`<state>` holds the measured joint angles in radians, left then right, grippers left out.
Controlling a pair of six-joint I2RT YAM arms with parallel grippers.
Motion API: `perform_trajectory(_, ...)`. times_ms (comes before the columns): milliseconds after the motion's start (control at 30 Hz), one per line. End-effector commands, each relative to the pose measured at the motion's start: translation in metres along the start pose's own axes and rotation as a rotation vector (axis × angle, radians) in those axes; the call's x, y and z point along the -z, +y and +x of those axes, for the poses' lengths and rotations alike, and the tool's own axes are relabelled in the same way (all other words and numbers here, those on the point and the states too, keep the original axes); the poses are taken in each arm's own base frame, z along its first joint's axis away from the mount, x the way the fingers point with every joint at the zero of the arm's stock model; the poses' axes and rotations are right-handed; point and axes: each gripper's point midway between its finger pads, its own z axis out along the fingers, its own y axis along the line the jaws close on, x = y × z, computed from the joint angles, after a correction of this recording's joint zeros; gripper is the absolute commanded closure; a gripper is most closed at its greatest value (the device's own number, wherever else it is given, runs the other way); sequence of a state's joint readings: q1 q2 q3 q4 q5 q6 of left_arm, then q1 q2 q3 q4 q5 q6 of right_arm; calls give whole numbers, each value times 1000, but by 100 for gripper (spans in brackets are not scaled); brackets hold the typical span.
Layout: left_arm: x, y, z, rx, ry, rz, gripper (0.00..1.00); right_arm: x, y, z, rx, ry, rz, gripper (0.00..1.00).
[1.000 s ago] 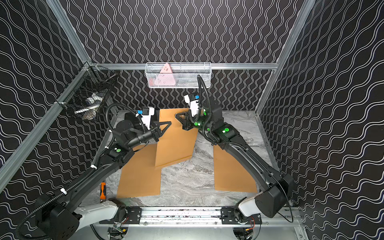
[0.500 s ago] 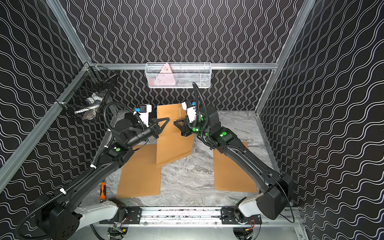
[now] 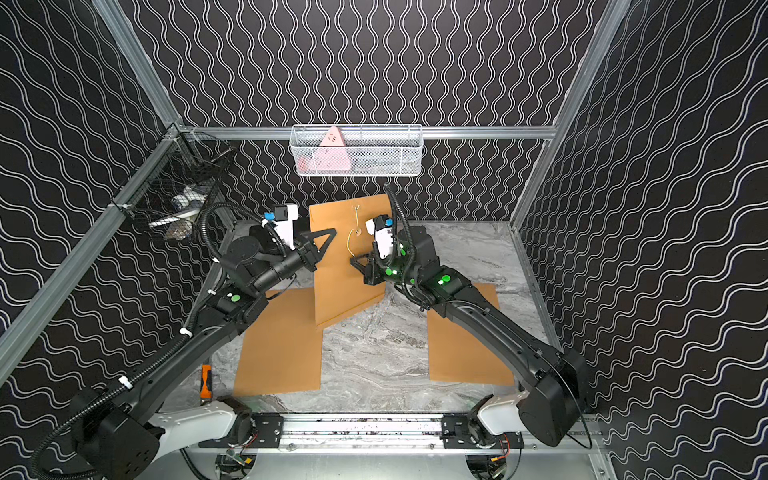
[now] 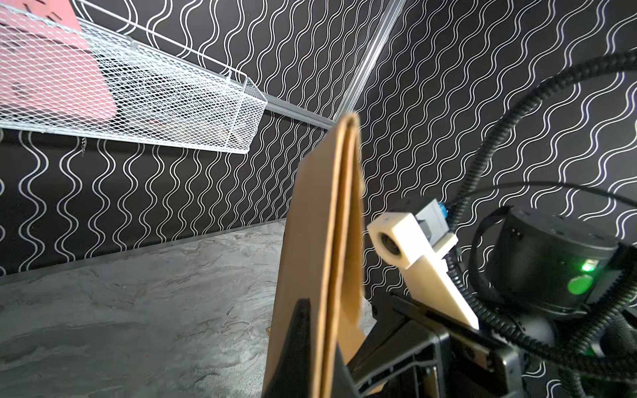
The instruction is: Open the file bag
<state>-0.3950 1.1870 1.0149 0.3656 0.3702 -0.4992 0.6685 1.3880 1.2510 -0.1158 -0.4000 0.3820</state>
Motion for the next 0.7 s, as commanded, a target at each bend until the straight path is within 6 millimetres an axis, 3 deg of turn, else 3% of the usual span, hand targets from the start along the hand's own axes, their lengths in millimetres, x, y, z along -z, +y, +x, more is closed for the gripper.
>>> perform_trajectory(0, 0, -7, -17, -8, -65, 21, 100, 2, 4, -8, 1, -49, -15, 100)
perform_trajectory(267, 4, -8, -25, -3, -100, 13, 100, -2, -3, 7, -35, -34, -9, 100)
perform_trajectory(667, 6, -10, -29, -1, -114, 15, 100, 2, -11, 13, -39, -38, 28, 100)
